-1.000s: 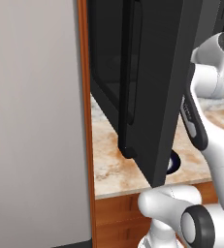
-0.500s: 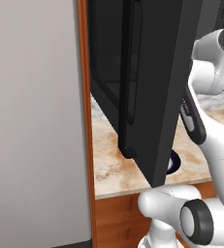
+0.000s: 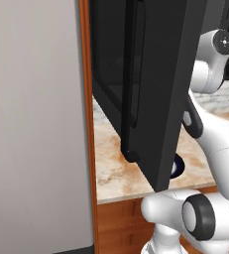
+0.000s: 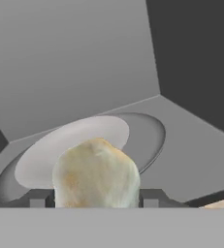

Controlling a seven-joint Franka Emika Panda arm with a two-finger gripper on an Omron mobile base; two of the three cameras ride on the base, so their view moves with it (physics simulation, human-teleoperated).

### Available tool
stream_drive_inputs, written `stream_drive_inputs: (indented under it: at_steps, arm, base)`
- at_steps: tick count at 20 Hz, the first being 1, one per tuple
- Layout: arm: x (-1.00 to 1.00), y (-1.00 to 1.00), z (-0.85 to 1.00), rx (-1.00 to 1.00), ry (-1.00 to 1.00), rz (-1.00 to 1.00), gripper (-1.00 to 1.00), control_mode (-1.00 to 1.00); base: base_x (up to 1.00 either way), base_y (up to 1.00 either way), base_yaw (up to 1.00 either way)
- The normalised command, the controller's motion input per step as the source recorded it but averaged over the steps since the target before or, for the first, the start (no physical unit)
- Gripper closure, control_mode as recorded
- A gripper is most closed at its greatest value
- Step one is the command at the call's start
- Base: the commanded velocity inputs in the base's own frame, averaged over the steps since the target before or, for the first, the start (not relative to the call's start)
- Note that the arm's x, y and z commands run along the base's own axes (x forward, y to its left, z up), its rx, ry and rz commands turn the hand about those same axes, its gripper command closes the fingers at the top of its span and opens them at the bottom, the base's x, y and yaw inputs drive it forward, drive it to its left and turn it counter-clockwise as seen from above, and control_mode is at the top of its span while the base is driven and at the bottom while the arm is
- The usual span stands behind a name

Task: Pick the garlic from the counter and place it in the microwave. Then turn on the microwave.

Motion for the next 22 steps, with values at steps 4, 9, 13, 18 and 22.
stream_drive_inputs:
  at_steps: [4, 9, 13, 18, 22]
  arm:
    - [0.32, 0.03, 0.16, 0.00, 0.00, 0.00, 1.00, -1.00]
    - [0.27, 0.03, 0.13, 0.00, 0.01, 0.00, 1.00, -1.00]
    - [0.25, 0.08, 0.00, 0.00, 0.07, 0.02, 1.00, -1.00]
    - [0.25, 0.10, 0.00, 0.00, 0.05, 0.07, 1.00, -1.00]
    - [0.21, 0.08, -0.01, 0.00, 0.00, 0.09, 1.00, -1.00]
  base:
    - [0.00, 0.00, 0.00]
    - [0.00, 0.00, 0.00]
    - [0.00, 0.00, 0.00]
    - [0.00, 0.00, 0.00]
    - [0.00, 0.00, 0.00]
